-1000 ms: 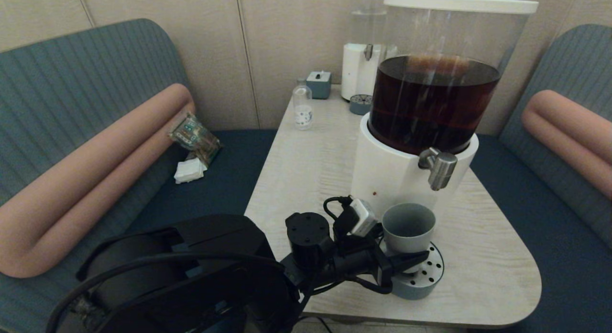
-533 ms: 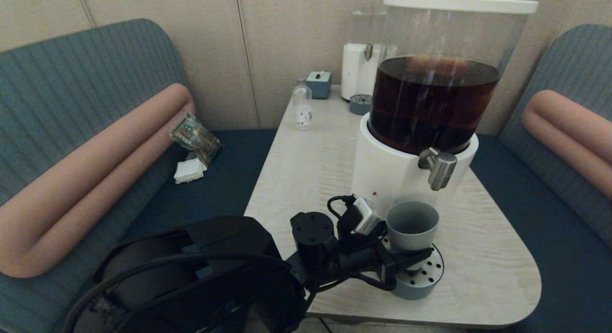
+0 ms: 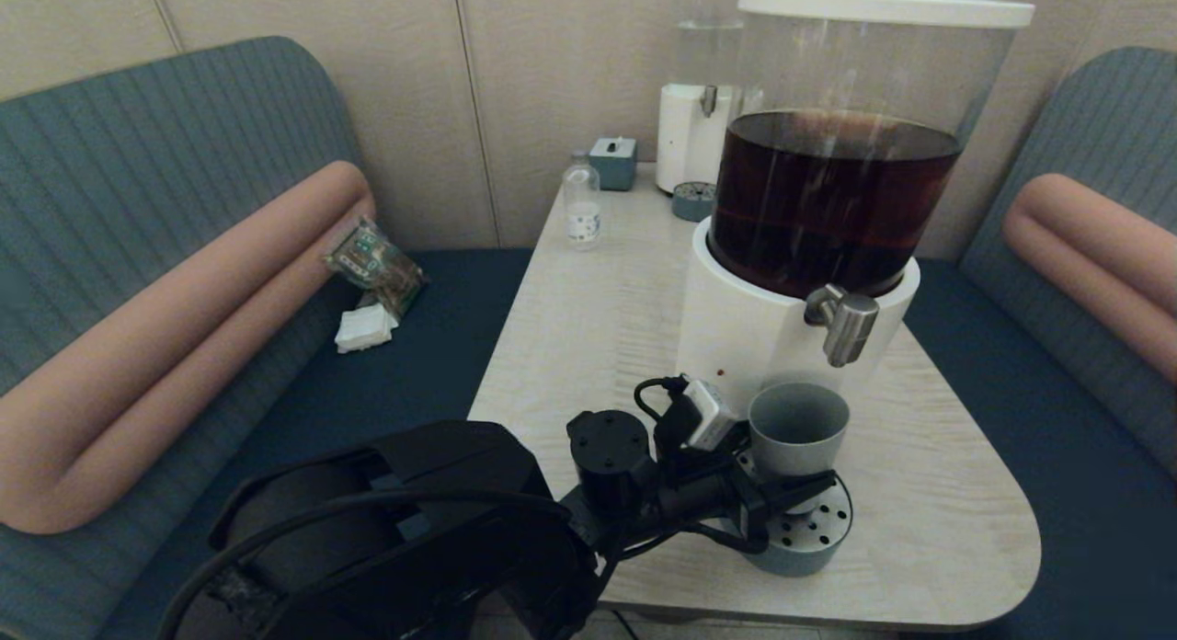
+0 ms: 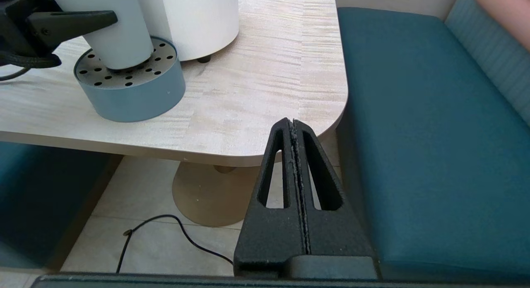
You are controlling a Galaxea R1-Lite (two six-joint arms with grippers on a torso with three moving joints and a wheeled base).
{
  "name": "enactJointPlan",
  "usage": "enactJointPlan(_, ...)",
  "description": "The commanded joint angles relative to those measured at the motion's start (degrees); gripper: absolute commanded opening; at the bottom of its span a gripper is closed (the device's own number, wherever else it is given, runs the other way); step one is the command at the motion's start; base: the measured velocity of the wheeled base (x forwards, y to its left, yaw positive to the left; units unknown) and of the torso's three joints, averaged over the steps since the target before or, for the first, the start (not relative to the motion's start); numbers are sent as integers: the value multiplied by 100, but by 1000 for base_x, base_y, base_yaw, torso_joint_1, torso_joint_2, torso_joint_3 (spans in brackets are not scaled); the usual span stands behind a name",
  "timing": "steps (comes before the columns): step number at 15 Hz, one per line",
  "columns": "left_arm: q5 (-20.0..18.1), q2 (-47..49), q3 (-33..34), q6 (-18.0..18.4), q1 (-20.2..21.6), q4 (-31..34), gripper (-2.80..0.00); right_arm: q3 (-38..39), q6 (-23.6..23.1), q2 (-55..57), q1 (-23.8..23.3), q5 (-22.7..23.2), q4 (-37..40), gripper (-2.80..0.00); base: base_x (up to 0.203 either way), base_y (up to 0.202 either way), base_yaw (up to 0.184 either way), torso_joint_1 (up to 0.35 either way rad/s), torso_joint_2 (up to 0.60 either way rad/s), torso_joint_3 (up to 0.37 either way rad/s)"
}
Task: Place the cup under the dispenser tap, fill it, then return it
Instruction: Place it under the water dispenser
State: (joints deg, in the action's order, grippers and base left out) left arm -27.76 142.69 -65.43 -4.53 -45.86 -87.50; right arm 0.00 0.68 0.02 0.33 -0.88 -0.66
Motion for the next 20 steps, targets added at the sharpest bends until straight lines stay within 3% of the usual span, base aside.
enactJointPlan(1,-19,74,-53,-4,-11,-16,-280,0,2,-4,2,0,-4,-280,0,0,0,0,0,0)
enactJointPlan(9,-10,110,-101,-4,-94,-16,-280,0,-3,-8,6,0,-4,-280,0,0,0,0,0,0)
enactJointPlan(10,-10,110,-101,5,-98,-16,0,0,2,-2,11,0,-4,-280,0,0,0,0,0,0)
enactJointPlan(20,44,-150,69,12,-132,-16,0,0,2,-2,2,0,-4,-280,0,0,0,0,0,0)
